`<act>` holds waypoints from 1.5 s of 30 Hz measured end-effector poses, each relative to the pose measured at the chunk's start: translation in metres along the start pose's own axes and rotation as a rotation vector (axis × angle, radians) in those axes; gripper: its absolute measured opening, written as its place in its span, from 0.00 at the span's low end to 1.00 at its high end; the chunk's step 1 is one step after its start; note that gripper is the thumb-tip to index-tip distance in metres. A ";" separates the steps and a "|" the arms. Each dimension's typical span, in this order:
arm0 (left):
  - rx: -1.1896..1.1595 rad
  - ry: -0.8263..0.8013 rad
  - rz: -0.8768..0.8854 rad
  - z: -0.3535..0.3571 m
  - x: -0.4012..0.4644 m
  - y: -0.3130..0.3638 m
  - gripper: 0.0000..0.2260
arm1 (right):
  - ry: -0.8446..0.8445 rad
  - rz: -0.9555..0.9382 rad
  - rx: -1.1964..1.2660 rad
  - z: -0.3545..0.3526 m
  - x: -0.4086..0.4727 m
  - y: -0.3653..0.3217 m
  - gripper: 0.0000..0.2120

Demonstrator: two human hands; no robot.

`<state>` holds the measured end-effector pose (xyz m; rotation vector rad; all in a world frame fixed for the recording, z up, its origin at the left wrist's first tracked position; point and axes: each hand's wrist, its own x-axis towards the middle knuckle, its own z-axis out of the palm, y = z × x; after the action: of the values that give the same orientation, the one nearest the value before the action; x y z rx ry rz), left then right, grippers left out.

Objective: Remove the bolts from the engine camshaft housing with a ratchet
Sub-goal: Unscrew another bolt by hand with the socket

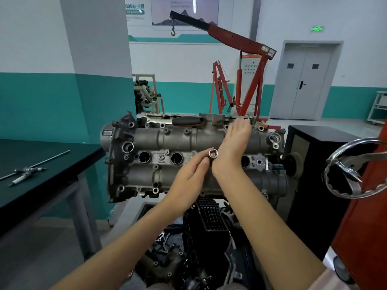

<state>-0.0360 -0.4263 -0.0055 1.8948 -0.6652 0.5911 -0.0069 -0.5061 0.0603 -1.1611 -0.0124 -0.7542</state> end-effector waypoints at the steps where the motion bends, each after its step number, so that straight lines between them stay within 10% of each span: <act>1: 0.009 -0.008 0.018 -0.004 -0.006 0.001 0.15 | -0.070 0.047 0.035 -0.003 0.002 0.002 0.22; 5: 0.215 0.057 0.201 -0.009 0.005 0.001 0.13 | -0.107 -0.067 -0.047 -0.033 -0.017 0.030 0.12; 13: 0.318 0.133 0.133 -0.015 0.014 -0.003 0.08 | -0.636 -0.554 -1.064 -0.060 0.007 0.054 0.09; 22: 0.538 0.142 0.188 -0.006 0.024 -0.002 0.17 | -0.745 -0.455 -0.955 -0.065 0.025 0.055 0.10; 29: 0.530 -0.190 0.227 -0.015 0.031 -0.021 0.08 | -0.762 -0.434 -0.923 -0.062 0.022 0.057 0.08; 45: 0.555 0.014 0.185 -0.009 0.031 -0.023 0.12 | -0.728 -0.363 -0.868 -0.061 0.021 0.056 0.10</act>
<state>0.0008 -0.4156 0.0036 2.3501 -0.7219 0.9840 0.0173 -0.5568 -0.0040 -2.2620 -0.5634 -0.6156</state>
